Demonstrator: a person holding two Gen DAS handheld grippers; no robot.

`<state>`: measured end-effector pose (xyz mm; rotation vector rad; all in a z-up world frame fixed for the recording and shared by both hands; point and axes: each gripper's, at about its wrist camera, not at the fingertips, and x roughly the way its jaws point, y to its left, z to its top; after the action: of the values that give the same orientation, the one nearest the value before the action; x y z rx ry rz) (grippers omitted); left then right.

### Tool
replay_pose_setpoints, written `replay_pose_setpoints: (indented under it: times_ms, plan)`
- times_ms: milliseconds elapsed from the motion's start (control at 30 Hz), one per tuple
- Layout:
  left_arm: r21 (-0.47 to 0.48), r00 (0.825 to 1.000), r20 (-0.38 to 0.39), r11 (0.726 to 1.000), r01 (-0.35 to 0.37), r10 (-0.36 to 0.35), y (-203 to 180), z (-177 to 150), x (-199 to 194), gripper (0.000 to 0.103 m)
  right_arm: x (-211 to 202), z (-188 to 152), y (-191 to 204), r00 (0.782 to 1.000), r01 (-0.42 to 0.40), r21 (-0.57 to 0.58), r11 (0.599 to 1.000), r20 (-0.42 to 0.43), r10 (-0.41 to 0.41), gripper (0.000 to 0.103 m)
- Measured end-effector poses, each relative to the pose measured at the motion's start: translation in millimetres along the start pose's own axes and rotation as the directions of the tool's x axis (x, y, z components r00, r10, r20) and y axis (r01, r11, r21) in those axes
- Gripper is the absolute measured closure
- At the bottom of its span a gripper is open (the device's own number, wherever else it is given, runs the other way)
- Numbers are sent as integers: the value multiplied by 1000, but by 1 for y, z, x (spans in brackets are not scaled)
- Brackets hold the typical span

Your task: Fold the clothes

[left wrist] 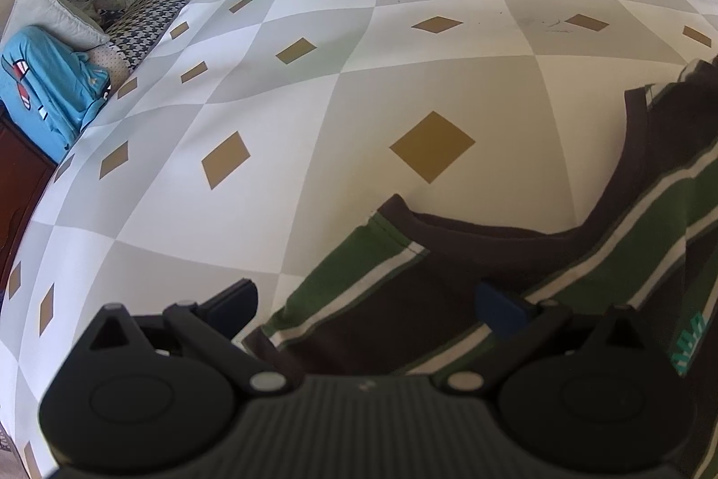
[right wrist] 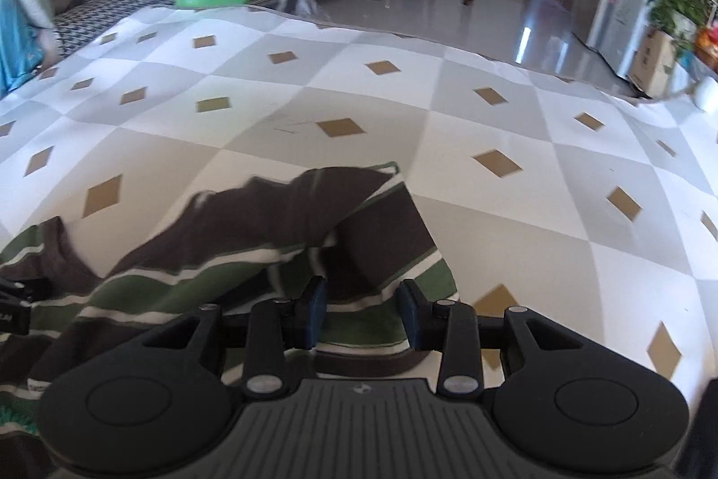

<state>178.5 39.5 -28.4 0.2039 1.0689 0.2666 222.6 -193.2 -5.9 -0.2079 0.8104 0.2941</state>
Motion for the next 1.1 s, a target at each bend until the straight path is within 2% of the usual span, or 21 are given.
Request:
replay_pose_setpoints:
  times_ms: [67,200,367,433,600,667,867,967,1100]
  plan:
    - [-1,1000,3,1000,-4,4,1,0,-1,0,3,-1,6,1000,-6,-15,1000,0,6,69]
    - [-3,1000,6,1000,-4,4,3,1,-4,0,1,2,20,998,58,-77,995,16,-56,69]
    - [-15,1000,8,1000,-16,16,6,2,-5,0,-5,4,28,999,16,-92,996,35,-13,69]
    - [-20,1000,7,1000,-16,16,8,2,-6,0,-2,2,31,999,-32,-92,995,14,34,69]
    - [-10,1000,-4,1000,-9,9,7,-1,-6,0,12,-9,36,996,-80,-108,991,-56,74,66]
    - [-11,1000,-9,1000,-6,6,7,-1,-6,0,12,-14,38,997,-67,-128,990,-36,63,63]
    - [-27,1000,-13,1000,-5,5,11,-2,-9,0,12,-13,31,997,-34,-105,994,-70,27,60]
    - [-29,1000,-14,1000,-1,1,12,-3,-11,0,8,-17,29,997,24,-142,990,-65,-33,57]
    - [-30,1000,-3,1000,0,0,13,-6,-17,0,4,-21,17,991,97,-126,987,-80,-108,57]
